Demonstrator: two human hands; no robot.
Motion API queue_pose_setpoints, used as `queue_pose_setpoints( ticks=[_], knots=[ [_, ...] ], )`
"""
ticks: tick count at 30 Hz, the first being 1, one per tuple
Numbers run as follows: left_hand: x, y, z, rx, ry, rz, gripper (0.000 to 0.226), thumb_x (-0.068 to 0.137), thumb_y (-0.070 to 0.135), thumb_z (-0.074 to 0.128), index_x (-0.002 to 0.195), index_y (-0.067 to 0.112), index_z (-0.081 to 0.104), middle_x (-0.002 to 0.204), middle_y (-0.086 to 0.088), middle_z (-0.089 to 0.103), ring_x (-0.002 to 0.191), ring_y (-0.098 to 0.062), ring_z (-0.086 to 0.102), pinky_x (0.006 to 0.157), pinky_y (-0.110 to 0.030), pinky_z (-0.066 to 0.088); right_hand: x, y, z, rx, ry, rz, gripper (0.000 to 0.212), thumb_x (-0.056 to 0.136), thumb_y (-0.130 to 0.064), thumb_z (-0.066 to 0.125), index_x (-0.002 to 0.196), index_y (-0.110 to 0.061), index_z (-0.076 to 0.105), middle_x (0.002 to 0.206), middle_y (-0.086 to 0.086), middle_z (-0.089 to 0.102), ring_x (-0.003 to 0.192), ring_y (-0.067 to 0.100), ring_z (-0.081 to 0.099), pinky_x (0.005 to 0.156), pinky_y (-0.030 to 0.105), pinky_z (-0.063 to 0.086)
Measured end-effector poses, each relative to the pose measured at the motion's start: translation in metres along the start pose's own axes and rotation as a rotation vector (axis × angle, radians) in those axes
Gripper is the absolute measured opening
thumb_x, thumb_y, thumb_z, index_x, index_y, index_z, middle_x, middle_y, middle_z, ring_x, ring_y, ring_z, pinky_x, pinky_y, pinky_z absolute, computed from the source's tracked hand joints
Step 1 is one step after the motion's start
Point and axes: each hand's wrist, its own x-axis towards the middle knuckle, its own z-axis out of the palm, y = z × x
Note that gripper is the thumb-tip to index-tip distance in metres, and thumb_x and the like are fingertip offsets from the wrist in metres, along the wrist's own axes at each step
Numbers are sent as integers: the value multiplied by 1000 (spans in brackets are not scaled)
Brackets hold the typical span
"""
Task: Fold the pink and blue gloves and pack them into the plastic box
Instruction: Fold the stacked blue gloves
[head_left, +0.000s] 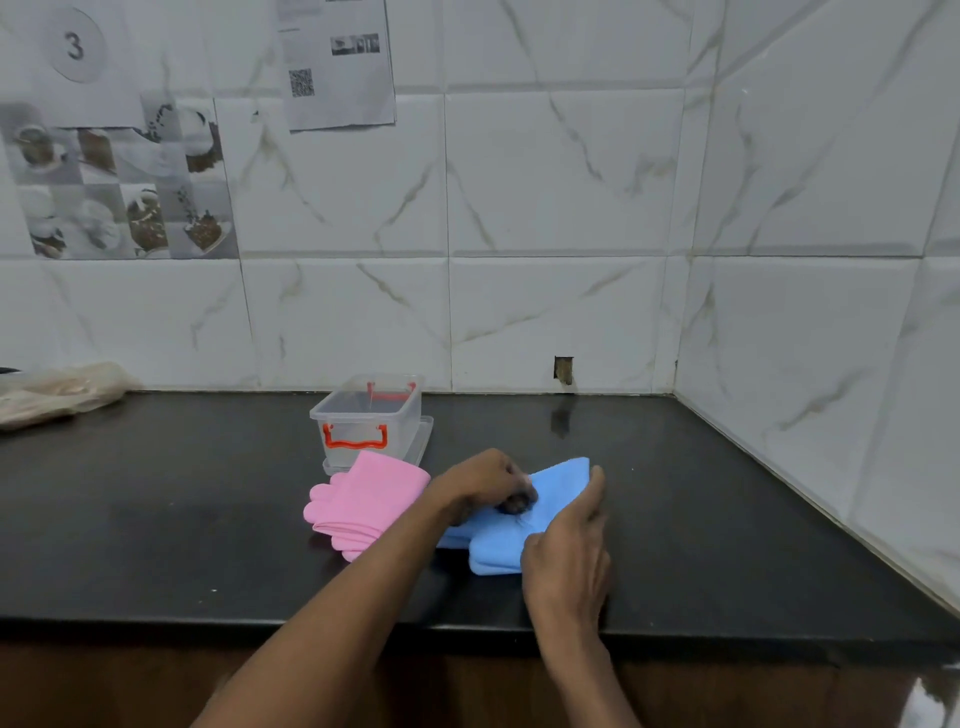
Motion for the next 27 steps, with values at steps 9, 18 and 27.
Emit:
queue_pose_setpoints(
  ticks=[9, 18, 27],
  knots=[
    [5, 17, -28, -330, -35, -311, 62, 76, 49, 75, 110, 0, 61, 105, -17, 69, 94, -28, 67, 84, -40, 57, -10, -3, 4, -64, 98, -698, 79, 68, 3, 75, 141, -7, 47, 87, 6, 65, 70, 17, 62, 64, 31, 55],
    [-10, -19, -22, -750, 16, -316, 13, 93, 11, 61, 96, -1, 61, 75, -15, 75, 69, -25, 71, 59, -34, 58, -1, 17, 11, -264, -444, -678, 65, 100, -26, 36, 155, -26, 3, 163, 2, -9, 150, 19, -4, 119, 30, 14],
    [-3, -22, -2, 418, 806, 66, 40, 89, 36, 65, 119, 10, 59, 117, -8, 57, 107, -27, 56, 84, -34, 47, -7, 20, 16, -360, -419, -784, 60, 95, -41, 27, 153, -27, 23, 163, 3, 9, 150, 15, 0, 121, 34, 3]
  ],
)
